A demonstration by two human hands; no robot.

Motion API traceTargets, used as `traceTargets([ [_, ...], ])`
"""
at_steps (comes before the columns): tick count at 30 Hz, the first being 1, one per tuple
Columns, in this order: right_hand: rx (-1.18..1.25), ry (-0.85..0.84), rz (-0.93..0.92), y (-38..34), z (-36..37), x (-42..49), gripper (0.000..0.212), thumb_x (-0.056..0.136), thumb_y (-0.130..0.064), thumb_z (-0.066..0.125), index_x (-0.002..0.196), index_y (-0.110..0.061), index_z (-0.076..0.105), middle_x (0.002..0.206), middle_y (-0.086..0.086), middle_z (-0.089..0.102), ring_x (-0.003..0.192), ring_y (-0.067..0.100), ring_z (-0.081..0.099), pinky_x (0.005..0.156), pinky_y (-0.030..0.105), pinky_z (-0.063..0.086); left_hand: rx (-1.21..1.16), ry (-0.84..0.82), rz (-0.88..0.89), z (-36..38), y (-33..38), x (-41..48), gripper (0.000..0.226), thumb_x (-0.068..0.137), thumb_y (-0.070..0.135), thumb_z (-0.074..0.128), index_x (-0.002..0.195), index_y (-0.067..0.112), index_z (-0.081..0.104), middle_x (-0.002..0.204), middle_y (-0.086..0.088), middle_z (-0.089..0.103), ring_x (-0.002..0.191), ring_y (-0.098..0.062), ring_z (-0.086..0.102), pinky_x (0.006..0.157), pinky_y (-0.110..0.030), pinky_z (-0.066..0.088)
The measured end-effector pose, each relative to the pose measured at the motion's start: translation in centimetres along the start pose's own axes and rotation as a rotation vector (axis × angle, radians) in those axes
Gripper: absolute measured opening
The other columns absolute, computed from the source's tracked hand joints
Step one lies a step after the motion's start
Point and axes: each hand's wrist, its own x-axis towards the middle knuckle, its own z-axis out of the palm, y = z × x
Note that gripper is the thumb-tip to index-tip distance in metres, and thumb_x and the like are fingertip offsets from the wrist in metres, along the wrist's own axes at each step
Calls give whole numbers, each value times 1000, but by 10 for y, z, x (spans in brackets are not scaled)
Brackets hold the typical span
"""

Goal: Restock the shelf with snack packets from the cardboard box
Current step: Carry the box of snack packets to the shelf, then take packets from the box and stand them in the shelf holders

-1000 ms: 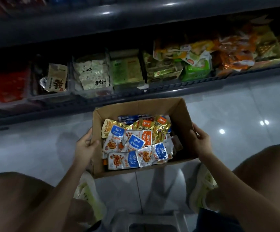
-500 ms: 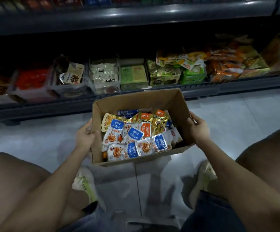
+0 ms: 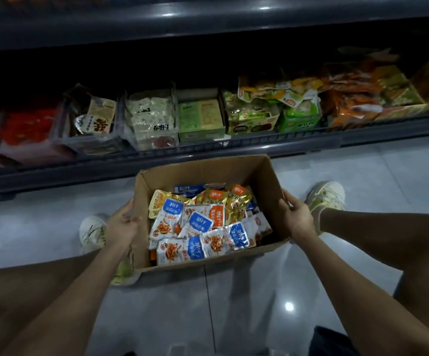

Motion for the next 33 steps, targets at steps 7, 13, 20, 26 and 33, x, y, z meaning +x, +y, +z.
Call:
traceTargets([
  [7, 52, 15, 1, 12, 28, 21, 39, 94, -26, 52, 128, -43, 55, 119, -8, 66, 110, 19, 62, 97, 44, 50, 42, 46, -42, 17, -14, 31, 60, 89, -2, 58, 143, 17, 40, 135, -13, 55, 103, -21, 62, 75, -22, 52],
  [13, 48, -36, 20, 9, 30, 26, 42, 91, -26, 58, 130, -41, 55, 117, -7, 67, 107, 16, 63, 98, 44, 49, 45, -7, -57, 17, -23, 38, 64, 86, -1, 63, 143, 17, 39, 126, -13, 61, 106, -26, 63, 90, -37, 51],
  [20, -184, 390, -43, -10, 34, -21, 31, 90, -32, 62, 119, -22, 65, 105, 4, 71, 95, 25, 66, 78, 35, 47, 448, 339, 368, 22, -7, 17, 40, 86, 5, 64, 125, 2, 59, 110, -19, 68, 95, -38, 65, 79, -41, 50],
  [26, -72, 44, -217, -16, 62, -31, 16, 89, -16, 65, 104, -13, 69, 86, -1, 70, 80, 17, 65, 72, 36, 53, 578, -273, 459, 80, 4, -6, 30, 89, 21, 64, 118, 14, 64, 100, -1, 69, 83, -10, 61, 72, -23, 48],
  [33, 196, -15, 23, 9, 54, -11, 29, 87, 1, 60, 90, -28, 63, 85, 2, 67, 82, 23, 64, 78, 46, 55, 982, -555, 518, 166, -18, -10, 64, 84, 51, 63, 138, 20, 45, 133, -2, 50, 124, -21, 40, 103, -32, 32],
])
